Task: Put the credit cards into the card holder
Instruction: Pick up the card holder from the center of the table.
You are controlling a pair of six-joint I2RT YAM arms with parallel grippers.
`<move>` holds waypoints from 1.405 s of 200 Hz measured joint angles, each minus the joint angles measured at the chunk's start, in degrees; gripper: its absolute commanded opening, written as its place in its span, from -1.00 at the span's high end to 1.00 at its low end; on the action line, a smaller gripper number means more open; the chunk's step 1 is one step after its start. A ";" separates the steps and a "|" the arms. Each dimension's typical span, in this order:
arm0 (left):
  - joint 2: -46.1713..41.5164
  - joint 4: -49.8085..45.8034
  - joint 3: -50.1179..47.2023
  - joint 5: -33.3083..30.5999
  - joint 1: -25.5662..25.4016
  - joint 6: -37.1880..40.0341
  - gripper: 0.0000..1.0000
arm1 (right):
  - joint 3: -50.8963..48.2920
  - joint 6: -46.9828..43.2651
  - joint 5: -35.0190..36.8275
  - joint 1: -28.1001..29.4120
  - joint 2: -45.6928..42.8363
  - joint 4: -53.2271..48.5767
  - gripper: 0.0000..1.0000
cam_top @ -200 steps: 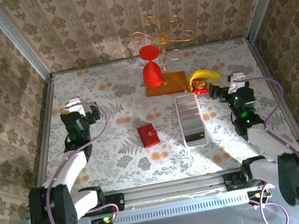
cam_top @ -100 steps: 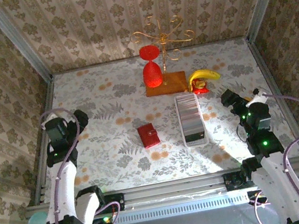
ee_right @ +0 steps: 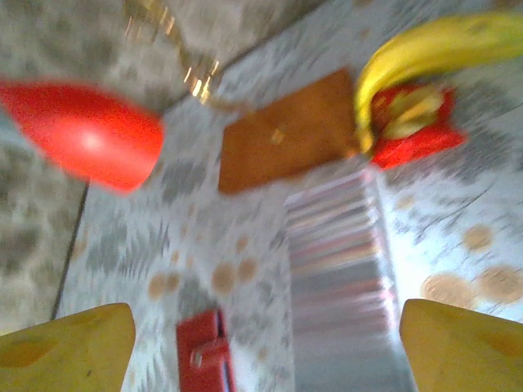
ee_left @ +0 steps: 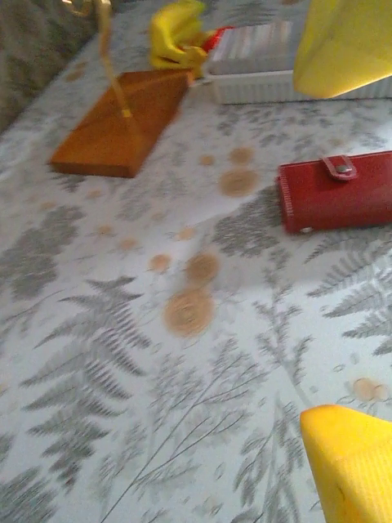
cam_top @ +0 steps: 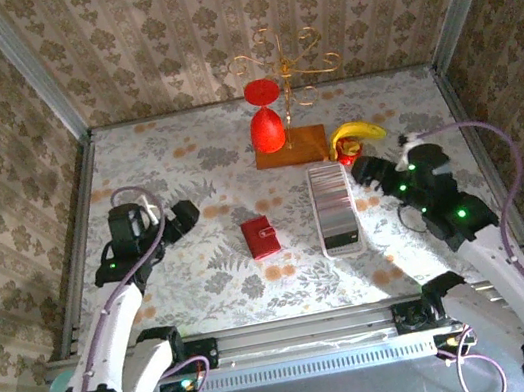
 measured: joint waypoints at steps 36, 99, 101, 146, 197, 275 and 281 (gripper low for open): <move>1.66 -0.57 -1.55 -0.24 -6.08 -0.42 -0.86 | 6.82 0.22 4.44 17.64 10.01 -2.71 -0.21; 3.26 0.15 -7.23 -0.24 -13.09 -3.37 -0.67 | 12.94 3.37 7.93 33.38 30.86 -2.60 0.57; 3.26 0.28 -7.34 -0.22 -13.35 -3.50 -0.67 | 12.94 3.39 8.00 33.57 31.43 -2.49 0.58; 5.86 4.63 -8.76 -0.42 -19.87 -6.62 -0.60 | 14.64 6.14 9.64 34.58 41.00 -0.24 0.78; 9.81 9.81 -10.23 -1.42 -22.23 -9.46 -0.50 | 20.24 6.56 11.76 34.62 49.44 1.73 0.91; 13.73 15.93 -10.86 -1.49 -22.64 -12.87 -0.45 | 20.92 9.81 12.33 33.59 57.46 9.05 1.00; 13.92 16.15 -10.86 -1.49 -22.73 -13.03 -0.44 | 20.92 9.99 12.31 33.40 57.72 9.73 1.00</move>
